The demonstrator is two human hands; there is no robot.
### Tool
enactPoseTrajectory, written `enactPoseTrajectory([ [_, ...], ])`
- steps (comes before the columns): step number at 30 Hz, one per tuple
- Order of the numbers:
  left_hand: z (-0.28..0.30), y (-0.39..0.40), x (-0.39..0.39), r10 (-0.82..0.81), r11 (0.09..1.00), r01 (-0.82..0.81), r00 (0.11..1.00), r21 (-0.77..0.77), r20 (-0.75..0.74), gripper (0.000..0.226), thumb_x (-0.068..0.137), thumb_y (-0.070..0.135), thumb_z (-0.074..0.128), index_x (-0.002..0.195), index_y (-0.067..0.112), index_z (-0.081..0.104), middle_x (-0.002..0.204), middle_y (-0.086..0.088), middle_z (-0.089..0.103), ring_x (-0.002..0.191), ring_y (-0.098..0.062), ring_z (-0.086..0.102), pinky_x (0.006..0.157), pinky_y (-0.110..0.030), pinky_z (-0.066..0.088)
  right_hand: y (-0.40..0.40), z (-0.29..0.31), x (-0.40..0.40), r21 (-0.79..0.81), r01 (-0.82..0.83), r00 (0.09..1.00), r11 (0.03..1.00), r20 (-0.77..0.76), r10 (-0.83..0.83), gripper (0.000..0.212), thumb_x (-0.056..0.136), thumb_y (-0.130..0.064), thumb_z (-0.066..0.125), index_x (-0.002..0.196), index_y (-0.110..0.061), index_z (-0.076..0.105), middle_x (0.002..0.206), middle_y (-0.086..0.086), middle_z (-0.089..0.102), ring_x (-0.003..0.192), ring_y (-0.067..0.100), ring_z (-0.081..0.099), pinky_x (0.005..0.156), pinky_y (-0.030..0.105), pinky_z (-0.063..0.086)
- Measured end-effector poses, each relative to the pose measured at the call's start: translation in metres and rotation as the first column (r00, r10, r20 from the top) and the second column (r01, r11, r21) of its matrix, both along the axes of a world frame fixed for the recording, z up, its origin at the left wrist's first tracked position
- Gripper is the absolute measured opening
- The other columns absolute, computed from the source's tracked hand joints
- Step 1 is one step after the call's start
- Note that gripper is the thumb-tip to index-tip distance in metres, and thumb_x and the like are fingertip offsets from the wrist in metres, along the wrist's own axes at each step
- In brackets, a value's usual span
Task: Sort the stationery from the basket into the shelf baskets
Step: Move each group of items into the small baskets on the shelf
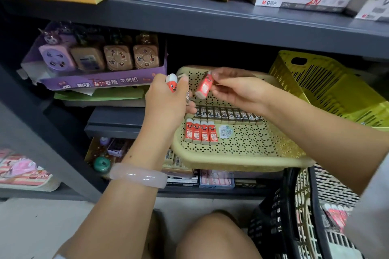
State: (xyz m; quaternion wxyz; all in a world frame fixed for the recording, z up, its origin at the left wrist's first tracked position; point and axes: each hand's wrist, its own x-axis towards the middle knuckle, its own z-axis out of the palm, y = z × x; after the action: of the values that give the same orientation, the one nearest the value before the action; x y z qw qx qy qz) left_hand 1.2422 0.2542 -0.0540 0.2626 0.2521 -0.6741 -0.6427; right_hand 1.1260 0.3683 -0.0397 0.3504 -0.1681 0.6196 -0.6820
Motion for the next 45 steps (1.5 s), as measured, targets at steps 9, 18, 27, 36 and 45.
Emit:
enactPoseTrajectory([
  [9, 0.002, 0.004, 0.003, -0.078, 0.983, 0.082, 0.996, 0.161, -0.032, 0.013, 0.095, 0.009, 0.04, 0.088, 0.017, 0.047, 0.088, -0.006, 0.065, 0.047, -0.005, 0.061, 0.059, -0.025, 0.058, 0.025, -0.027, -0.004, 0.718, -0.006, 0.983, 0.697, -0.125, 0.137, 0.008, 0.085, -0.009, 0.061, 0.085, -0.001, 0.061, 0.072, 0.009, 0.065, 0.055, 0.009, 0.059, 0.056, 0.017, 0.053],
  [18, 0.003, 0.007, 0.004, -0.128, 0.99, 0.127, 0.992, 0.063, 0.02, 0.009, 0.096, 0.019, 0.044, 0.088, 0.018, 0.043, 0.086, 0.001, 0.067, 0.036, -0.005, 0.048, 0.039, -0.016, 0.041, 0.022, -0.028, -0.001, 0.73, 0.028, 0.971, 0.683, -0.182, 0.154, 0.007, 0.088, -0.008, 0.058, 0.087, -0.001, 0.06, 0.079, 0.012, 0.066, 0.061, 0.012, 0.065, 0.061, 0.02, 0.057],
  [27, 0.003, 0.007, 0.005, -0.159, 0.987, 0.158, 0.987, 0.031, 0.036, 0.012, 0.093, 0.023, 0.052, 0.086, 0.014, 0.05, 0.07, 0.002, 0.064, 0.043, -0.003, 0.054, 0.046, -0.016, 0.047, -0.009, 0.001, 0.015, 0.04, -0.102, 0.991, 0.994, -0.082, 0.105, 0.007, 0.089, -0.012, 0.058, 0.096, -0.012, 0.058, 0.074, -0.001, 0.07, 0.069, 0.009, 0.068, 0.066, 0.017, 0.054],
  [36, 0.005, -0.007, 0.01, 0.021, 0.999, -0.022, 1.0, -0.036, -0.014, 0.022, 0.091, 0.026, 0.054, 0.07, 0.03, 0.061, 0.061, 0.009, 0.054, 0.047, -0.006, 0.046, 0.05, -0.023, 0.04, -0.023, -0.018, -0.014, 0.542, 0.186, 0.96, 0.819, -0.278, -0.035, 0.014, 0.089, -0.01, 0.058, 0.103, -0.008, 0.06, 0.104, 0.015, 0.067, 0.089, 0.019, 0.067, 0.088, 0.03, 0.053],
  [45, 0.006, -0.012, 0.009, 0.024, 1.0, -0.024, 0.999, -0.005, 0.044, 0.025, 0.094, 0.019, 0.047, 0.069, 0.021, 0.054, 0.066, 0.002, 0.046, 0.053, -0.012, 0.041, 0.06, -0.029, 0.037, -0.039, -0.034, -0.011, 0.673, 0.111, 0.942, 0.731, -0.305, 0.138, 0.026, 0.09, -0.012, 0.058, 0.113, 0.0, 0.059, 0.104, 0.016, 0.066, 0.081, 0.016, 0.064, 0.089, 0.03, 0.053],
])
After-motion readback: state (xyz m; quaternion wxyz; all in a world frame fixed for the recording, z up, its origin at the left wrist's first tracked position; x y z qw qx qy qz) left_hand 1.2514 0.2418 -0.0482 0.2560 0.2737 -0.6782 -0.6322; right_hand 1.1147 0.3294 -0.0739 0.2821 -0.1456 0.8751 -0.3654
